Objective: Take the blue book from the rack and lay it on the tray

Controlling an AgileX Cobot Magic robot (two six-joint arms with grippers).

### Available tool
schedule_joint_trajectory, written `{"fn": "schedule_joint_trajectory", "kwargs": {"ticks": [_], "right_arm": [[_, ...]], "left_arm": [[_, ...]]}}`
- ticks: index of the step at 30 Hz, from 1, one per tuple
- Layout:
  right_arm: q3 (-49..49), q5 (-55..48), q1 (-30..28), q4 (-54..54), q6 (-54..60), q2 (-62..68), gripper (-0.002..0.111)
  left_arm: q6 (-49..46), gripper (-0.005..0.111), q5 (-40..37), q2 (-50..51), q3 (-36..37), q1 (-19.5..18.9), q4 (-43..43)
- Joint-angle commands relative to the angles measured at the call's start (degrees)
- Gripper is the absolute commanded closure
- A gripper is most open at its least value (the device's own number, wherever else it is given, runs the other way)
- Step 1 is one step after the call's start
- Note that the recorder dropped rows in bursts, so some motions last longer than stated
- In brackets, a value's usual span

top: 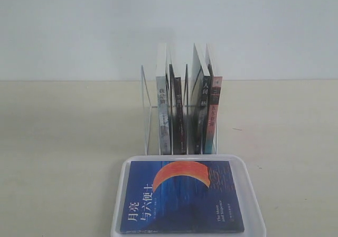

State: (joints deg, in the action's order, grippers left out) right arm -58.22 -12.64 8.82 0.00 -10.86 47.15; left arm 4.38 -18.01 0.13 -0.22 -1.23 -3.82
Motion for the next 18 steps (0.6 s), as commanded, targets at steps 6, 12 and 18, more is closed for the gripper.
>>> {"fn": "schedule_joint_trajectory", "kwargs": {"ticks": [6,12,18], "right_arm": [[30.7,9.1,-7.4,0.0,0.9,-20.0,0.108],[44.4,20.9,-7.6,0.0,0.9,-26.8,0.108],[53.0,22.5,-7.6,-0.5,1.0,-34.0,0.108]], "left_arm": [[-0.1,0.101,0.4,-0.1,0.2,0.5,-0.2],[-0.1,0.101,0.4,-0.1,0.2,0.5,-0.2],[-0.1,0.101,0.4,-0.1,0.2,0.5,-0.2]]}}
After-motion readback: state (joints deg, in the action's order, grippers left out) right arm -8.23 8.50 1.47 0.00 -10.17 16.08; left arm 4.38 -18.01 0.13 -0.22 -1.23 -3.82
